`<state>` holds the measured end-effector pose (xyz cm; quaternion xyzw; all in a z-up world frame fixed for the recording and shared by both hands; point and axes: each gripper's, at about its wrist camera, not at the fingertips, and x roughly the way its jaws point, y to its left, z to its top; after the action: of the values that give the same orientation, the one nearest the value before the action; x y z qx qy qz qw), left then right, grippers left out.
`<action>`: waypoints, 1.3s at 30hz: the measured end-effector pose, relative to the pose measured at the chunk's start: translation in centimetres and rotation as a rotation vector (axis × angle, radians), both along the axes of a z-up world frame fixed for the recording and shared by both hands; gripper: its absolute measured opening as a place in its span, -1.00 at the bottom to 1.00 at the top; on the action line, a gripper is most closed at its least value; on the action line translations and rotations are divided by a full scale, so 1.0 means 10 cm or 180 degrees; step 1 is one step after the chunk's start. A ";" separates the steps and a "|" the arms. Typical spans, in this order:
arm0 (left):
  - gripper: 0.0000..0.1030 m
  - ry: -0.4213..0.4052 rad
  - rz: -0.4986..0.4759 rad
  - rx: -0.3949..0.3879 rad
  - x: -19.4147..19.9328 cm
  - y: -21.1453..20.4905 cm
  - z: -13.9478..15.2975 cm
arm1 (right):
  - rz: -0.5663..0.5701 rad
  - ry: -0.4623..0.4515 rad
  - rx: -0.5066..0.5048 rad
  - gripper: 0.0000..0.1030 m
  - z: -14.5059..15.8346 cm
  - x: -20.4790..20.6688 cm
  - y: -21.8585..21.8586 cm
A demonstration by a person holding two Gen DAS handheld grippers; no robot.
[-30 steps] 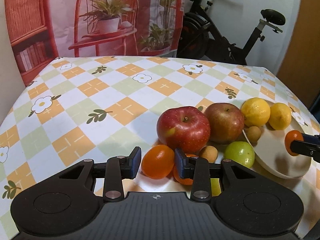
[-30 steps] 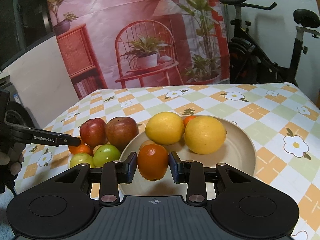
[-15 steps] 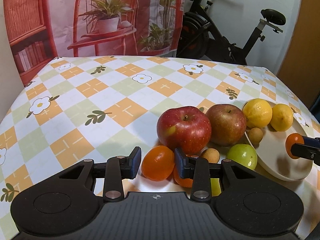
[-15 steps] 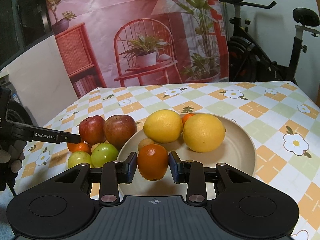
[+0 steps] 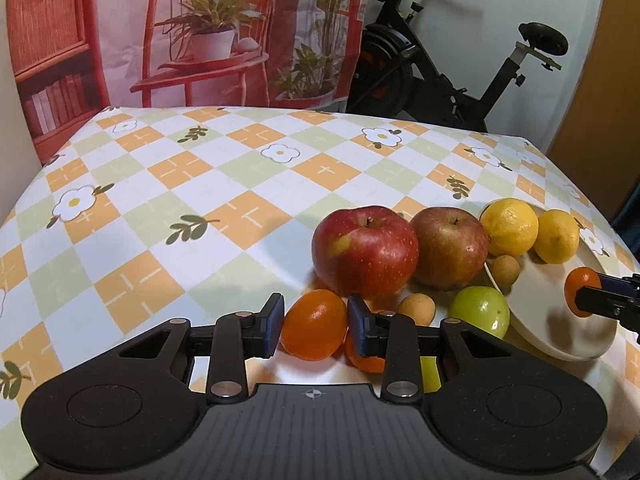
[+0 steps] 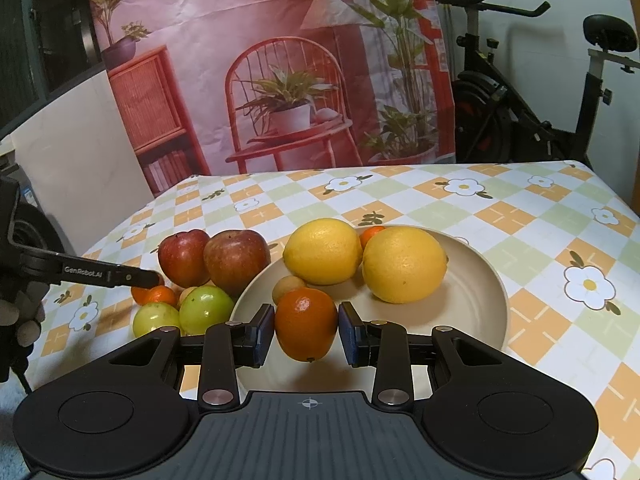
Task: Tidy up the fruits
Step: 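Grasp the orange oval fruit with the left tool while the right tool holds the tangerine, then lift the orange fruit over the plate with the left tool while the right tool carries the tangerine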
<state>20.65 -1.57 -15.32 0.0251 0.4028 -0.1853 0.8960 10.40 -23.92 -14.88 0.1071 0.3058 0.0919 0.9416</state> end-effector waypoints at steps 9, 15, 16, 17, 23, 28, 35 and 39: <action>-0.23 0.0061 0.0062 -0.0197 0.03 0.06 -0.04 | 0.0004 -0.0003 -0.0008 -0.38 0.00 0.00 -0.01; -0.23 0.0175 0.0105 -0.0333 0.10 0.10 -0.06 | -0.0005 -0.0002 -0.0002 -0.38 0.00 0.00 -0.01; -0.23 0.0198 0.0117 -0.0364 0.11 0.12 -0.07 | -0.0004 -0.0003 -0.0004 -0.38 0.01 0.00 -0.01; -0.24 0.0219 0.0137 -0.0403 0.11 0.14 -0.07 | -0.0004 -0.0004 -0.0004 -0.38 0.01 0.00 -0.02; -0.27 0.0208 0.0221 -0.0480 0.02 0.19 -0.07 | -0.0020 -0.0018 -0.0008 -0.38 0.01 -0.02 -0.03; -0.27 0.0100 0.0249 -0.0408 -0.06 0.24 0.00 | -0.0032 -0.0028 -0.0003 -0.38 0.03 -0.02 -0.03; -0.27 -0.0099 0.0201 -0.0365 -0.16 0.21 0.20 | -0.0053 -0.0027 -0.0015 -0.38 0.04 -0.03 -0.03; -0.27 -0.0168 0.0061 -0.0450 -0.18 0.10 0.35 | -0.0094 -0.0051 -0.0025 -0.38 0.06 -0.05 -0.08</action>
<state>18.85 -0.59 -11.78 -0.0372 0.3652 -0.2041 0.9075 9.90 -24.68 -14.33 0.1072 0.2969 0.0777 0.9457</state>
